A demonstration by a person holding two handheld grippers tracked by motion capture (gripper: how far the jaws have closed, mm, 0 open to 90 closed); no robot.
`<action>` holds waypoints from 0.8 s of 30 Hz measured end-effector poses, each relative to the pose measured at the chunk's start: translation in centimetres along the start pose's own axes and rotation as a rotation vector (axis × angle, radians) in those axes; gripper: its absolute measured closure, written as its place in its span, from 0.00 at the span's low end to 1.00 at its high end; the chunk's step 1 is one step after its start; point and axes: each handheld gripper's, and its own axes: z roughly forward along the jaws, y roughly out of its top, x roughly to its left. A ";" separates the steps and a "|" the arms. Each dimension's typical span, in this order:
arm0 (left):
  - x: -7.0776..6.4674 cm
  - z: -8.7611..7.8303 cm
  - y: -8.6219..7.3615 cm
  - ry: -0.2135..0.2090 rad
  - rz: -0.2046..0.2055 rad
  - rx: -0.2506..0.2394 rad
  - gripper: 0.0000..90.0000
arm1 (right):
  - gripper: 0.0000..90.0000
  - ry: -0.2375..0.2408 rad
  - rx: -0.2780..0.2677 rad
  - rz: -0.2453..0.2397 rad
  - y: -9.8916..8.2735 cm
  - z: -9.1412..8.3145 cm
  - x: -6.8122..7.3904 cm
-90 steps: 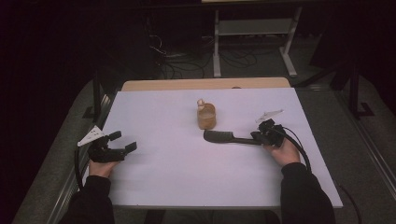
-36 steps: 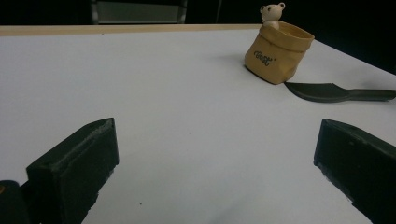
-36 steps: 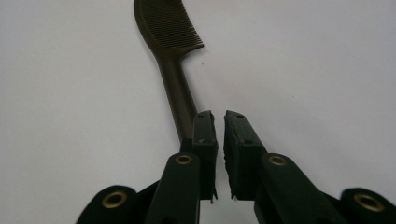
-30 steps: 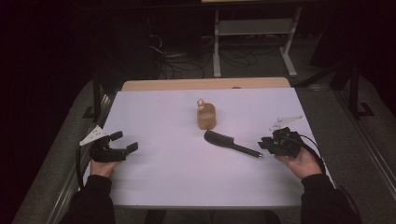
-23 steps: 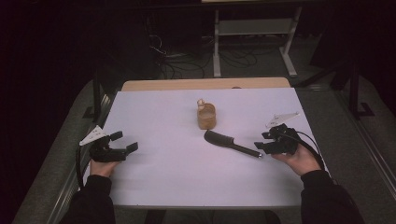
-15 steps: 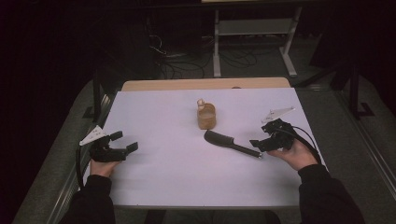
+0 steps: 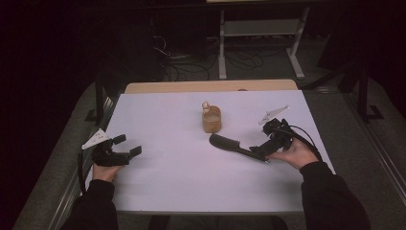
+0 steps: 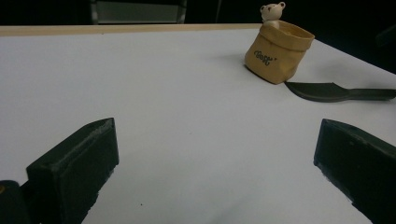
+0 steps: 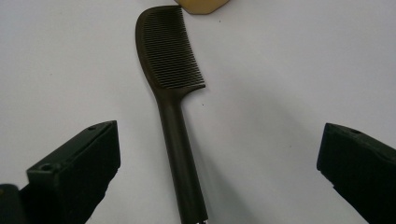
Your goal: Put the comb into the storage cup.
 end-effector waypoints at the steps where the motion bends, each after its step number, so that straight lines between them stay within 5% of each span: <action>1: 0.0 0.0 0.0 0.000 0.000 0.002 0.00 | 0.00 0.006 0.009 -0.005 0.0 0.2 0.0; 24: 0.0 0.0 0.0 -0.004 0.000 -0.001 0.00 | 0.00 0.048 0.125 -0.062 0.3 3.8 -0.1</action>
